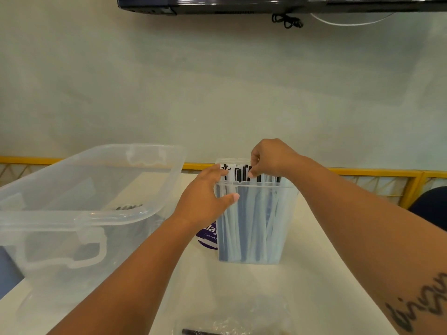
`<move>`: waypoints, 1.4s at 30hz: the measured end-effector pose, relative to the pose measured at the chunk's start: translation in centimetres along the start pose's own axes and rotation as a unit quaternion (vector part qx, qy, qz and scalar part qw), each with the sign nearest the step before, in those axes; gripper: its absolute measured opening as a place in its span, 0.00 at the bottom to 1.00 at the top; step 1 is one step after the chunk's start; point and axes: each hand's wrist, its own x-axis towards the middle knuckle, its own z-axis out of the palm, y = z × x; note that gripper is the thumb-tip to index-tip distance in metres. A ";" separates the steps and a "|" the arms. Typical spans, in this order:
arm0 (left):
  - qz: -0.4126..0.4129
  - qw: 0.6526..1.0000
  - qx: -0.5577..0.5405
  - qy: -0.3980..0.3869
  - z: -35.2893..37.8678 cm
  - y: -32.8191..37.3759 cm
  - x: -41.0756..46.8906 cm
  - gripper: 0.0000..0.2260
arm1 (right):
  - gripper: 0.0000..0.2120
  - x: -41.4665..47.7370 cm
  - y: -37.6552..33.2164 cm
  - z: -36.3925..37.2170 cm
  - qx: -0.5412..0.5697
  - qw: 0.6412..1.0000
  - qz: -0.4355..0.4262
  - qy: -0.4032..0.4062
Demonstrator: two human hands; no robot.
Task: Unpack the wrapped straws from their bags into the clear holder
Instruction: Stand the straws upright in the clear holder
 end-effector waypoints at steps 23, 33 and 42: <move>-0.003 0.952 0.266 -0.152 -1.7 3.6 2.7 0.41 | 0.24 -1.2 1.6 0.0 -0.018 0.999 -0.040 -0.026; 0.011 0.997 0.048 -0.061 -0.7 5.7 -8.3 0.37 | 0.16 -11.1 0.9 0.0 0.241 0.954 -0.036 0.175; -0.162 0.954 0.041 -0.250 4.2 4.9 -19.9 0.32 | 0.18 -21.7 3.6 7.7 0.139 0.989 -0.001 0.046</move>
